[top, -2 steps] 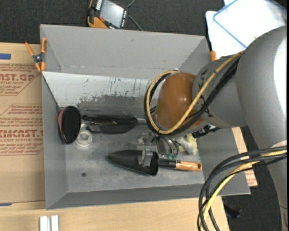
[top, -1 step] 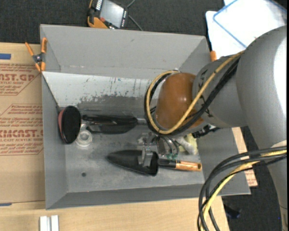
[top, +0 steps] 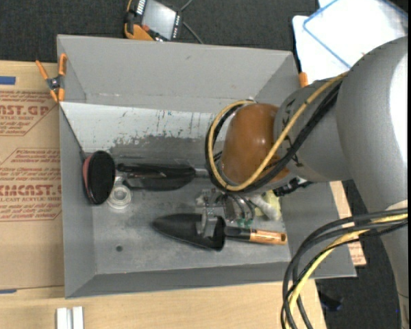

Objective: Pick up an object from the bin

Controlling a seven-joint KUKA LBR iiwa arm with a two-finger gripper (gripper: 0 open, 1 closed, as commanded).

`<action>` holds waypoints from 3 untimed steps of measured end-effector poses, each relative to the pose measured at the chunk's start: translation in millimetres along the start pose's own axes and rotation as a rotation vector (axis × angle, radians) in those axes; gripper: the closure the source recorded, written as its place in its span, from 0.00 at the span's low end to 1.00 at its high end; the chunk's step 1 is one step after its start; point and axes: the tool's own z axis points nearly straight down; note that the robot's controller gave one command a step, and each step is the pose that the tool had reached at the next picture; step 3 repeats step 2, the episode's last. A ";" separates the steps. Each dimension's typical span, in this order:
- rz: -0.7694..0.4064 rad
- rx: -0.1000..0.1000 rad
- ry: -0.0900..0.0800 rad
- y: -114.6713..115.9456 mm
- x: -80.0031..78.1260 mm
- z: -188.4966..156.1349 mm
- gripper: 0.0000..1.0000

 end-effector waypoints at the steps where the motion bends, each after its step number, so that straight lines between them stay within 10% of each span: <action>1: 0.000 0.000 0.002 0.1 0.6 -6.8 1.00; 3: 0.000 0.000 0.006 0.4 1.9 -26.5 1.00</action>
Offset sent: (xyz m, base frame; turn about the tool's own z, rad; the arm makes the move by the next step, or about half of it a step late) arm -0.0005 0.0001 0.0559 -0.0002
